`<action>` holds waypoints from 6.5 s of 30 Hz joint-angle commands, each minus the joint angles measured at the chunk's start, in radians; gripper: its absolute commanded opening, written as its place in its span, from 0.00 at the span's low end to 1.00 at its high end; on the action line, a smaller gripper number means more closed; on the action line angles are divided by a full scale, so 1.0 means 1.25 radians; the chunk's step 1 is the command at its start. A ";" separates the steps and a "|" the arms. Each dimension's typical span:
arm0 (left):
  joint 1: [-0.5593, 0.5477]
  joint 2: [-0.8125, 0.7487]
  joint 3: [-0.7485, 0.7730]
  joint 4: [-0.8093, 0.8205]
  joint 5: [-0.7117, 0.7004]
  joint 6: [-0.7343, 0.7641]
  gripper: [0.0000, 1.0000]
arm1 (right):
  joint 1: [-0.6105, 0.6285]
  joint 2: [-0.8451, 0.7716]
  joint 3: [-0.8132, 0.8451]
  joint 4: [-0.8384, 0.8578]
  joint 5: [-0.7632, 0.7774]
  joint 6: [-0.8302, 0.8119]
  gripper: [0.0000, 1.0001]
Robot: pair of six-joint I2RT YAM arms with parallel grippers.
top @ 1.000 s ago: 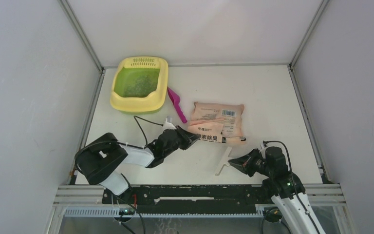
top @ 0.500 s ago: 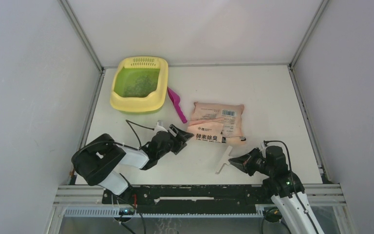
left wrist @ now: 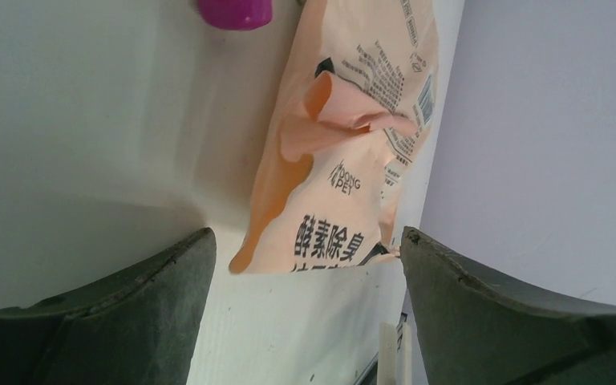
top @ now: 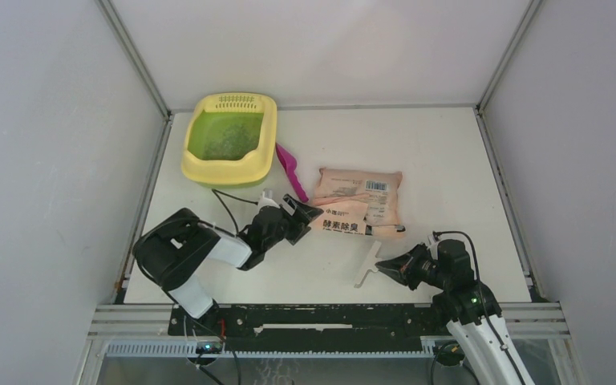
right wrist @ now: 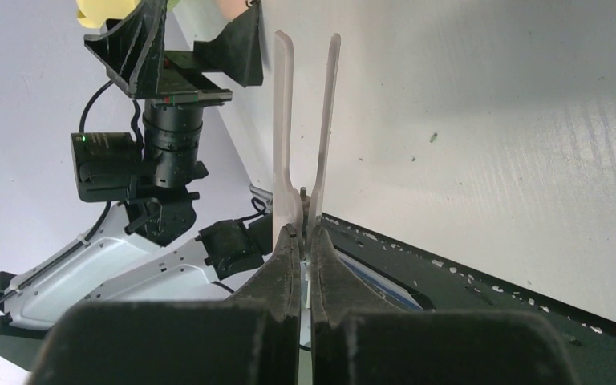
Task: Fill the litter box with clean litter
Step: Clamp the cat litter bag at the center of the board.
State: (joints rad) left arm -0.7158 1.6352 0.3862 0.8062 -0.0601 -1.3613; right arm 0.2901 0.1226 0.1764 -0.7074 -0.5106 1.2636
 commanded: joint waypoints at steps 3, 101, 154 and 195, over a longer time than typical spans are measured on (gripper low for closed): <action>0.020 0.083 0.016 0.009 -0.002 0.026 0.90 | -0.007 -0.004 -0.023 -0.012 -0.031 0.014 0.00; -0.062 0.139 0.040 0.449 0.164 -0.270 0.01 | -0.310 0.184 0.059 0.129 -0.011 -0.079 0.00; -0.084 0.135 0.069 0.493 0.153 -0.321 0.01 | -0.426 0.048 -0.030 0.218 -0.108 0.069 0.00; -0.113 0.133 0.045 0.493 0.167 -0.310 0.00 | -0.432 0.274 0.031 0.399 -0.006 0.098 0.00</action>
State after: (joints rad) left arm -0.8402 1.8381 0.4667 1.3193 0.1204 -1.7466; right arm -0.2489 0.4446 0.1707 -0.2886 -0.5358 1.3754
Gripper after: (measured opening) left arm 0.011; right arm 0.017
